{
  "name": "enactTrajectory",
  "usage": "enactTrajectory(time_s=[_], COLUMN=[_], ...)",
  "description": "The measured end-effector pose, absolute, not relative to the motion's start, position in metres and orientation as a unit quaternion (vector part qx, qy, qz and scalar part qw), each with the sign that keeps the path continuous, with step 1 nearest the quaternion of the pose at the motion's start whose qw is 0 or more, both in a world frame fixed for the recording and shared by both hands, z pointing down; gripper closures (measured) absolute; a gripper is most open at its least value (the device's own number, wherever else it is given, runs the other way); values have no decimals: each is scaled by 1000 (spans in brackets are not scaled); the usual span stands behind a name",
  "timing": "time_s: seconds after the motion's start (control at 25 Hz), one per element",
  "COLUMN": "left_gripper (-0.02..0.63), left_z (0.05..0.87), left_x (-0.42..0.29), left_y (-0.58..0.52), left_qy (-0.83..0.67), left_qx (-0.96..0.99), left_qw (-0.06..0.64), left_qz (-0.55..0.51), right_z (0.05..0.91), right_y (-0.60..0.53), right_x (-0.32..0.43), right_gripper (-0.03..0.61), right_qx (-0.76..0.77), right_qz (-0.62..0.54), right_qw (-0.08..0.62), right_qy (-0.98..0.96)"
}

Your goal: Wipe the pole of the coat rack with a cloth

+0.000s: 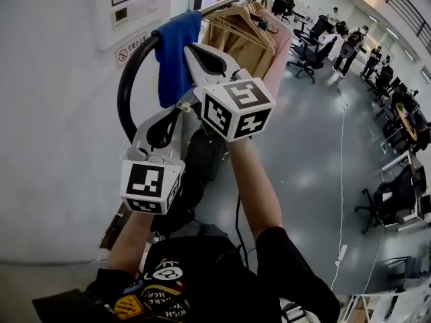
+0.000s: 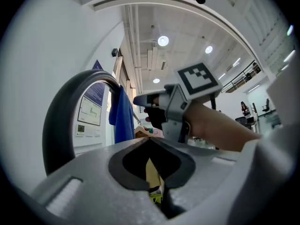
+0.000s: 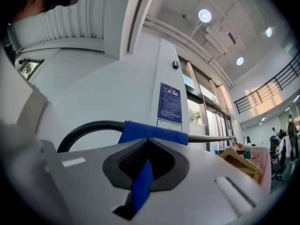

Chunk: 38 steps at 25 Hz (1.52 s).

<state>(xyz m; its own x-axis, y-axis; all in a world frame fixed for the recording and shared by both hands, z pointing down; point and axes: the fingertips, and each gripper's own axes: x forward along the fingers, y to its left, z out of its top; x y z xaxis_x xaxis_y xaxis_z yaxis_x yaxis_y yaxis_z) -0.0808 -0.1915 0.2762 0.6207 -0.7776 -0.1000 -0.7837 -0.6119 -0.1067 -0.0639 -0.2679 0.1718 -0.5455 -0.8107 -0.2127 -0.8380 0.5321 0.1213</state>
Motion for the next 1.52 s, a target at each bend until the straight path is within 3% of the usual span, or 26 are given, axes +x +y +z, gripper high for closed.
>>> enactTrajectory(time_s=[0.6, 1.52], left_gripper=[612, 612], left_z=[278, 286], left_x=[-73, -18], left_y=[-221, -323], left_qy=[505, 583], left_qx=[-860, -810], left_qw=[68, 63], left_qz=[18, -15], right_z=[149, 172], right_y=[-308, -523], right_x=[-65, 87], right_gripper=[577, 577], right_qx=[-423, -509], right_qz=[110, 63], right_qw=[89, 57], right_qy=[895, 857])
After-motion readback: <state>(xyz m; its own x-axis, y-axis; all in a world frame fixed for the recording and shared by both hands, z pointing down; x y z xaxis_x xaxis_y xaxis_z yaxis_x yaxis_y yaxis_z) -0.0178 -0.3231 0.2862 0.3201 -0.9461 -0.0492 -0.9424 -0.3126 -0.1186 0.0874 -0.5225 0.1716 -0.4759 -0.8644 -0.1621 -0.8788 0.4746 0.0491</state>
